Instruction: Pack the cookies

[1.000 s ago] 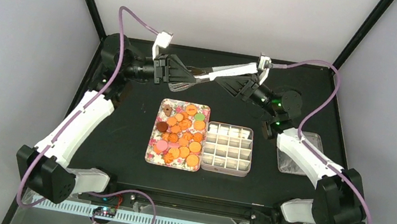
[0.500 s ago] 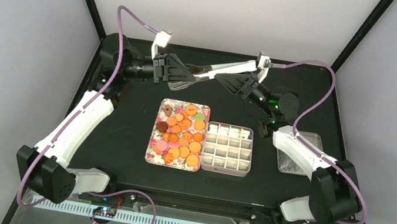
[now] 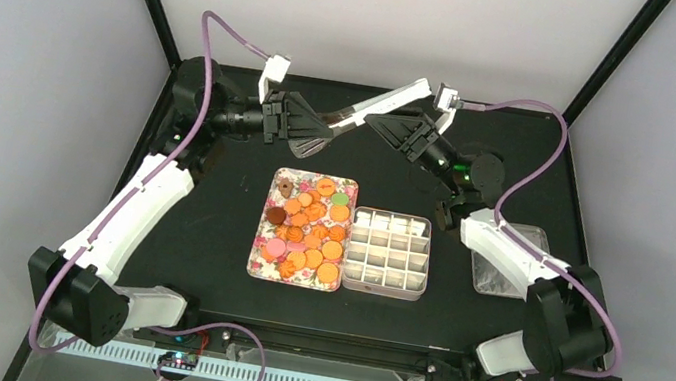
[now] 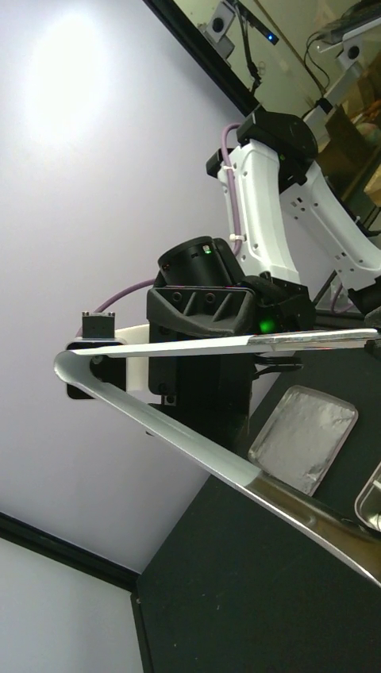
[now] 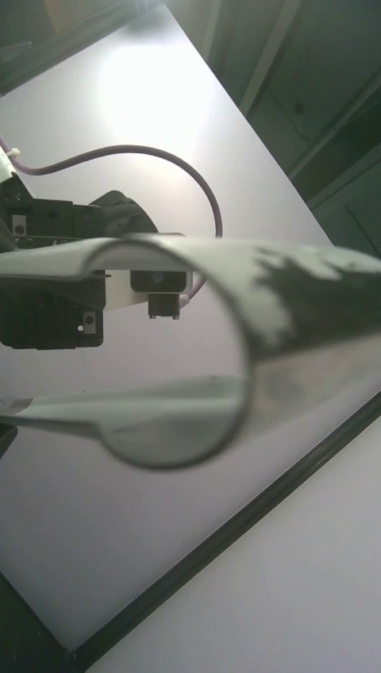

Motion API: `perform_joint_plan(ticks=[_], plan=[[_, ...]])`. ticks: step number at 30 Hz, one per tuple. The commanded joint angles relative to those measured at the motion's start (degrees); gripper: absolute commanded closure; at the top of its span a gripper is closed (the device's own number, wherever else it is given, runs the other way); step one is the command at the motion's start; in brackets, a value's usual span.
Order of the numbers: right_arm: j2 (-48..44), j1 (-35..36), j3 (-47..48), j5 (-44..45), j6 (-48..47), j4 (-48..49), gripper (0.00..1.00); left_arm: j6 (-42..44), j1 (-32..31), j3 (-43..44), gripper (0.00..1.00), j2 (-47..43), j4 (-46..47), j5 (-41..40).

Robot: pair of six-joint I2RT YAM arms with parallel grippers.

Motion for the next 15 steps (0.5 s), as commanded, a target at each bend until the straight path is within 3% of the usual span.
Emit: perform_joint_plan(ticks=[1, 8, 15], plan=[[0.3, -0.17, 1.82, 3.45, -1.01, -0.72, 0.46, 1.06, -0.15, 0.42, 0.99, -0.6, -0.16, 2.74], [1.46, -0.17, 2.81, 1.26, 0.22, 2.61, 0.36, -1.79, -0.15, 0.24, 0.99, -0.69, 1.33, 3.35], [1.92, -0.17, 4.44, -2.15, 0.52, 2.26, 0.31, -1.8, -0.15, 0.01, 0.98, -1.23, 1.5, 4.06]])
